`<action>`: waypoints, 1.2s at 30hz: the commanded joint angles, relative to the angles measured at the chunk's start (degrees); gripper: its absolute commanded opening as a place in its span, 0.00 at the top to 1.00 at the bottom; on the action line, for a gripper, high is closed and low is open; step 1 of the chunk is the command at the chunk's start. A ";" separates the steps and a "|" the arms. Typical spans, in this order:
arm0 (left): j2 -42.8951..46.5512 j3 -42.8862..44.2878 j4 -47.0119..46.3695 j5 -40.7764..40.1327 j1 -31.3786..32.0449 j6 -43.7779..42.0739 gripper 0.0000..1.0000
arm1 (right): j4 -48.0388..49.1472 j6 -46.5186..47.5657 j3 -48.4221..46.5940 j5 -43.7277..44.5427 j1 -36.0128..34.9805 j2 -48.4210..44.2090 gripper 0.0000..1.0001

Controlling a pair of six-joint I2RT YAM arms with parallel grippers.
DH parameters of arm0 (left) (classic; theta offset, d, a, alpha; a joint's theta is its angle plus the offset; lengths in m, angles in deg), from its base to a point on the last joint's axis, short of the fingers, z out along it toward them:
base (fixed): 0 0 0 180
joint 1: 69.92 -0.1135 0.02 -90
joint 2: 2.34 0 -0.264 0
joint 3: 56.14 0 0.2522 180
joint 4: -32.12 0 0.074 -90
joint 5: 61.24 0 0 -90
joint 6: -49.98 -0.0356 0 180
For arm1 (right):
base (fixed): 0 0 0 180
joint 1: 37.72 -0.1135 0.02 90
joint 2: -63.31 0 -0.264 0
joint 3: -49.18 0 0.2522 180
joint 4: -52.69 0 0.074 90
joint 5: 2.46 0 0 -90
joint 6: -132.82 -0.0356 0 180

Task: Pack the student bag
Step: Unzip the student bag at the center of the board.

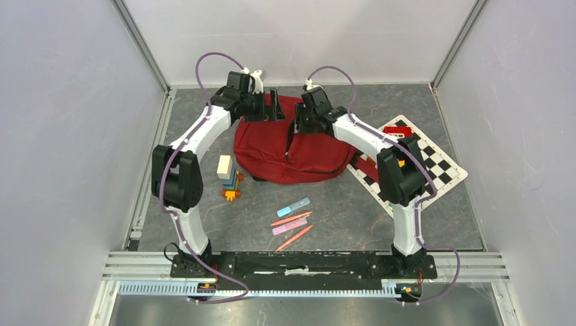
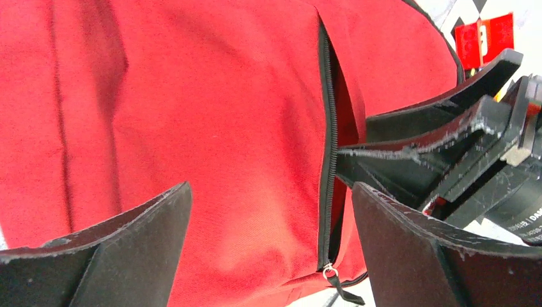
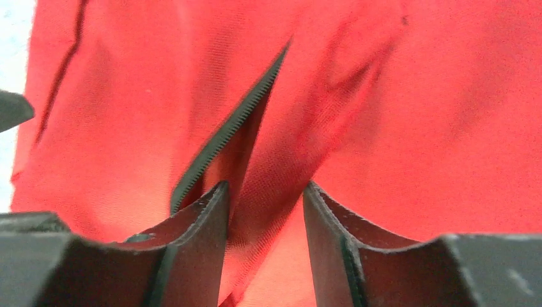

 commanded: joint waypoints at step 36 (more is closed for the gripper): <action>-3.55 13.91 11.64 -29.47 9.88 -13.50 0.89 | 10.37 -3.07 22.32 4.75 3.46 -13.70 0.94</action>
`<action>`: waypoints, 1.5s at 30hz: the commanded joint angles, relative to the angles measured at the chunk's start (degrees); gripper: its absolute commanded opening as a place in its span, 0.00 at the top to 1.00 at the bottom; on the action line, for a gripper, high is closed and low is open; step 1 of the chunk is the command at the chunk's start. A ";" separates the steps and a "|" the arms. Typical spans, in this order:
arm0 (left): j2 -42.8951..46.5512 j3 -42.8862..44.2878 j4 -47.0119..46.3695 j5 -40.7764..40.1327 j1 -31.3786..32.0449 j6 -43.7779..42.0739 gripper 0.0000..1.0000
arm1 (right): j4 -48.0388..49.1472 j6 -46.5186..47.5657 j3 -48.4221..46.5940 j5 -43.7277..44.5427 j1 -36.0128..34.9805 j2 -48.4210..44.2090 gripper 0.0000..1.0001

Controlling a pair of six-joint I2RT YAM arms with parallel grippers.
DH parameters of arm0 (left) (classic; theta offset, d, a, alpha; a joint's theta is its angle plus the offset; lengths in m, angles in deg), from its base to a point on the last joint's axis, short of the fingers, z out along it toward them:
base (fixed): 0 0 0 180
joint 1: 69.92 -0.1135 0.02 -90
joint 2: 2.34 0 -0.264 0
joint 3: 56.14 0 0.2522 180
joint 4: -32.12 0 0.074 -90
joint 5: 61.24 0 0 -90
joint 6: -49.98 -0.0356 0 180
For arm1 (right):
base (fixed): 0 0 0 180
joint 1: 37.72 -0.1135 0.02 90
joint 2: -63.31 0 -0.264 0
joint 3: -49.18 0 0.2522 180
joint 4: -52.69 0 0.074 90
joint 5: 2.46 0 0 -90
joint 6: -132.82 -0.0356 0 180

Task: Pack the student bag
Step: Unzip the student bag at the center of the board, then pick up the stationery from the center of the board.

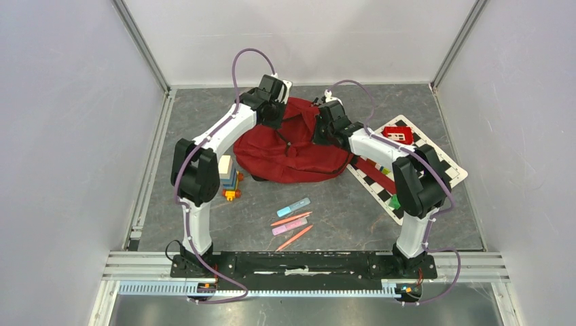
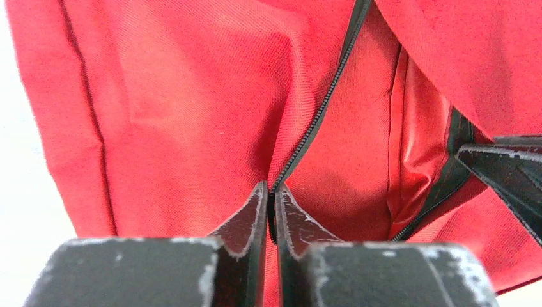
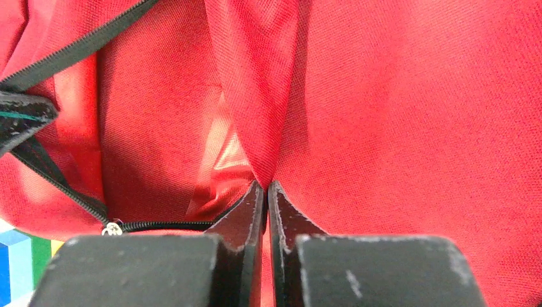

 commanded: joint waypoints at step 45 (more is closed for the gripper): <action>3.05 1.17 -2.99 18.68 -6.87 14.02 0.94 | 1.54 54.55 14.60 -30.66 -16.19 -15.49 0.44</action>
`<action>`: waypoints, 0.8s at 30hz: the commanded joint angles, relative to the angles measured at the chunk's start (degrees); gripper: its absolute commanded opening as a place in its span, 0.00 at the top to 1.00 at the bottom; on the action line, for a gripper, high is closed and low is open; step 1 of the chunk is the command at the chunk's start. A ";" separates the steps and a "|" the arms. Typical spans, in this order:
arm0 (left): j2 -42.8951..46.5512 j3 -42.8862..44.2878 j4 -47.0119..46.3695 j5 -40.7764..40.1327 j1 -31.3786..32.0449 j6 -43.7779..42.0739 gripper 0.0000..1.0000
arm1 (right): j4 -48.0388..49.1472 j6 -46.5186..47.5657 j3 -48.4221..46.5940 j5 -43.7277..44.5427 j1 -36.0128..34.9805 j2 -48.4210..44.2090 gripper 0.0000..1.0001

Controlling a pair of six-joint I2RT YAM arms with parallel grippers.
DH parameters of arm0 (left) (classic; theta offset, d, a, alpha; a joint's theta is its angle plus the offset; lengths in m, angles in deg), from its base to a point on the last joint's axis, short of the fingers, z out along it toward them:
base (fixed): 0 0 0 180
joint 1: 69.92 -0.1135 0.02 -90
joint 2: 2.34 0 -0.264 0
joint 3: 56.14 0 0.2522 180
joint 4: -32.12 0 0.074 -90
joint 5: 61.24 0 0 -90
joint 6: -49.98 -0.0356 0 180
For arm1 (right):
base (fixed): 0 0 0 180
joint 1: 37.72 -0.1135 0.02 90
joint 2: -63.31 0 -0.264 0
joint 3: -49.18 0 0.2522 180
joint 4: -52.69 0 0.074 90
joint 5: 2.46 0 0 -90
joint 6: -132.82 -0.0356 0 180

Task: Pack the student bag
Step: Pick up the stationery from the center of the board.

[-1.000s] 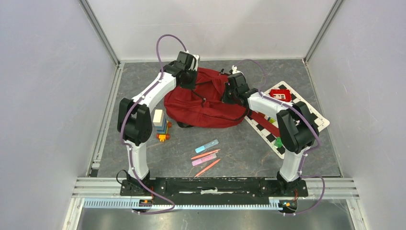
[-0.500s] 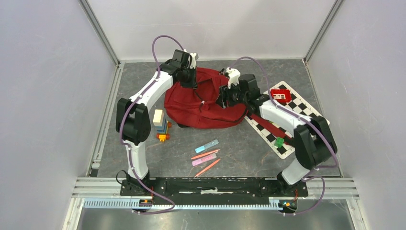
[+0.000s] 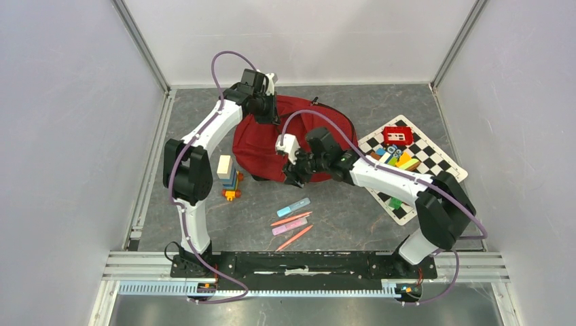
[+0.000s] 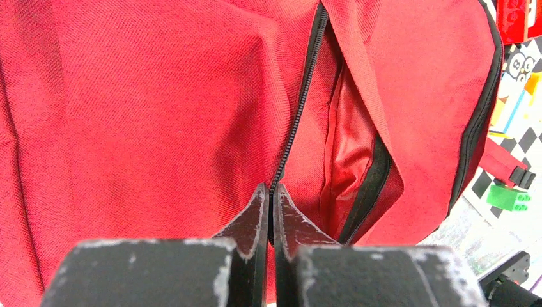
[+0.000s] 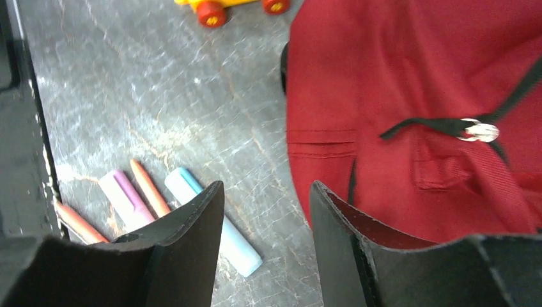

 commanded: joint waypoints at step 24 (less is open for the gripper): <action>2.55 -1.58 -4.19 3.26 -1.18 3.24 0.94 | -2.56 17.22 6.47 6.15 -10.21 7.80 0.45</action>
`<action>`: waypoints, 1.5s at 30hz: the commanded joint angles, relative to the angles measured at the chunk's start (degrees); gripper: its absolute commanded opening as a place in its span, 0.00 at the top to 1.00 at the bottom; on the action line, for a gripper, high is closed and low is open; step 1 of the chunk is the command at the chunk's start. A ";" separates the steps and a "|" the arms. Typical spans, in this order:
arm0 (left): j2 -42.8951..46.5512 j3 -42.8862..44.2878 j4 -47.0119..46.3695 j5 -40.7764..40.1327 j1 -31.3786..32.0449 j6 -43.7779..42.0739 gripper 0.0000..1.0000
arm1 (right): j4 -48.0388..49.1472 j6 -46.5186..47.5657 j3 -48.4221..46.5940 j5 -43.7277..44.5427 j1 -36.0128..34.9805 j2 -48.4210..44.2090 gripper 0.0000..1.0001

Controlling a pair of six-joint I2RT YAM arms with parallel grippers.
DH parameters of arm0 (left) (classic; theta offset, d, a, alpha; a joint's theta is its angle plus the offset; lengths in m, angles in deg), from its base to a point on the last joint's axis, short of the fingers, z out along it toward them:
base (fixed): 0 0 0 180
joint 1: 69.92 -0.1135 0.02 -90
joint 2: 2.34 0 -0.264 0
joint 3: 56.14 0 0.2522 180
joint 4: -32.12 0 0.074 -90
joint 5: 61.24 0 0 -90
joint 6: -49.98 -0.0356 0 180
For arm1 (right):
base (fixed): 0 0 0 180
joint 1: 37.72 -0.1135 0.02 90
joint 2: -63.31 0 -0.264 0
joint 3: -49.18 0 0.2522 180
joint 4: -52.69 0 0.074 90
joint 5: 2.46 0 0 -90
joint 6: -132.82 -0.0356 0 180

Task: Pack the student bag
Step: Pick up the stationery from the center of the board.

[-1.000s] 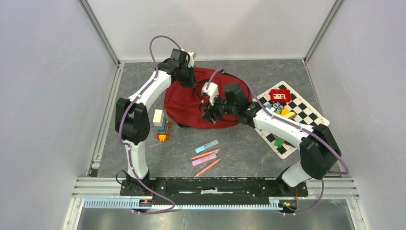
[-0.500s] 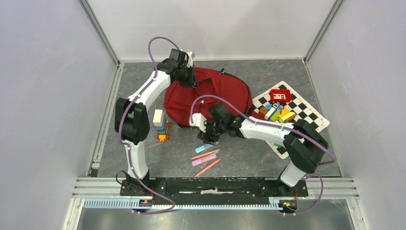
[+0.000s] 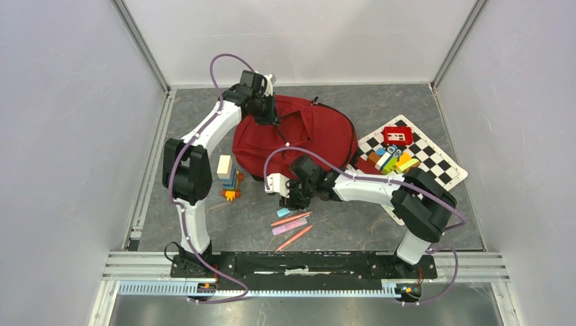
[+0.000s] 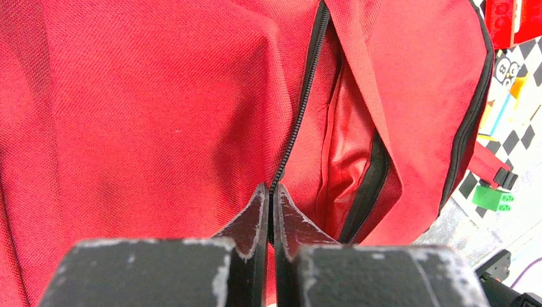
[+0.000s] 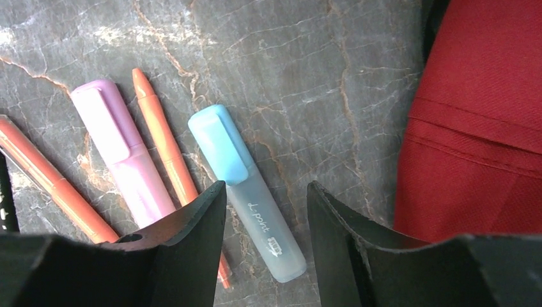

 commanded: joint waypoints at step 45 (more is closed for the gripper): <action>2.06 -0.52 -7.82 9.49 -2.72 0.84 0.94 | -6.32 -17.41 -12.75 20.76 13.35 -13.16 1.00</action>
